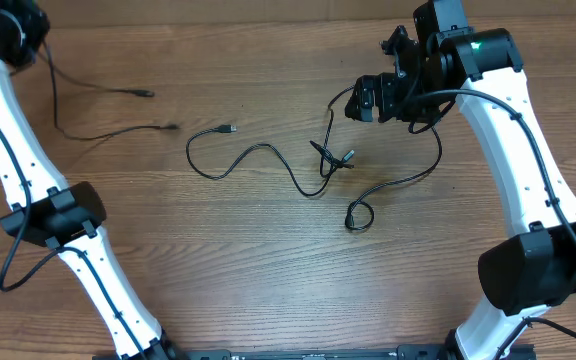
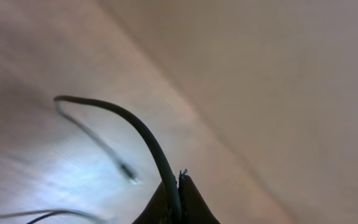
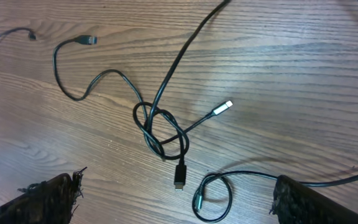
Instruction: Untangle cables
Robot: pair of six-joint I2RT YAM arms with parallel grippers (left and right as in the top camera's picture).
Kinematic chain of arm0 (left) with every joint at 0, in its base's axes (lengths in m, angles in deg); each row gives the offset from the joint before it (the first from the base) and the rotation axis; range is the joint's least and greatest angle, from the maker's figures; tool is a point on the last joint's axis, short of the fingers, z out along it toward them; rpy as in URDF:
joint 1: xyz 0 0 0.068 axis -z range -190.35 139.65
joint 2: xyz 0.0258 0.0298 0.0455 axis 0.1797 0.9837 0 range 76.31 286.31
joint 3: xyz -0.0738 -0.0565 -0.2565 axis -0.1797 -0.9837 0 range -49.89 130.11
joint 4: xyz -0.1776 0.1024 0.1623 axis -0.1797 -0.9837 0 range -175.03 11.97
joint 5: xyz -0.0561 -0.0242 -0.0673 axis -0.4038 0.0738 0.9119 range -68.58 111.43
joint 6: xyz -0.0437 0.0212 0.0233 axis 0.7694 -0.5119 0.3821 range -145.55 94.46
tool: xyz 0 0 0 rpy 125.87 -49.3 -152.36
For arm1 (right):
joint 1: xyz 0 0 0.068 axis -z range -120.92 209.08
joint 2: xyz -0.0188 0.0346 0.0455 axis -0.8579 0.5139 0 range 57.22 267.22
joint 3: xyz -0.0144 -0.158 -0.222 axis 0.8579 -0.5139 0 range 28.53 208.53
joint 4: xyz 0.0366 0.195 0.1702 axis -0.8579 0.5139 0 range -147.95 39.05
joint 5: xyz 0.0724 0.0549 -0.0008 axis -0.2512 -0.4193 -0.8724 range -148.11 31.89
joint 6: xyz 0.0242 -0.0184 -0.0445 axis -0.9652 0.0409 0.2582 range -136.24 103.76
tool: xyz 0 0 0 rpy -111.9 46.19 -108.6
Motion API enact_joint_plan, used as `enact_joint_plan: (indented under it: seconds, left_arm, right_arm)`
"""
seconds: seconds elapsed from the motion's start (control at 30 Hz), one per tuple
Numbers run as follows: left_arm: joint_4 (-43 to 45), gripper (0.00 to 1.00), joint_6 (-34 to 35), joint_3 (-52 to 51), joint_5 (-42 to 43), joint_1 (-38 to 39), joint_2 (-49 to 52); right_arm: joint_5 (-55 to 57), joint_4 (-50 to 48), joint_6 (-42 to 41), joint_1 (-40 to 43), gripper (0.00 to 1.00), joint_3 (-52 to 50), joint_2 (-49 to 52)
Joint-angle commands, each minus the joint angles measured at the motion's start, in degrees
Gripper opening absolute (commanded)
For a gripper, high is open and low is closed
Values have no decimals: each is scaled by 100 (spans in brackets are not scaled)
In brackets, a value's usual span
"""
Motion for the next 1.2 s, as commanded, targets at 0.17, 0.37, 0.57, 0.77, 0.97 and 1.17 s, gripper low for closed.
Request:
enact_joint_plan:
  seconds: [0.17,0.37,0.57,0.77,0.97,1.17]
  left_arm:
    - [-146,15,-1888,-101,-420,-267,354]
    - [122,100,-1912,-98,-992,-345,354]
    - [240,100,-1867,87,-1038,-380,328]
    - [627,100,-1635,173,-1869,-365,-129]
    - [629,100,-1637,173,-2341,-365,-664]
    - [-1241,100,-1637,120,-2385,-278,-605]
  right_arm:
    - [-98,2,24,20,100,2,-98]
    - [-98,26,24,20,100,2,-98]
    - [-98,44,24,20,100,2,-98]
    - [-101,107,24,20,100,2,-98]
    - [-101,94,22,20,100,2,-98]
    - [-144,35,24,4,100,2,-98]
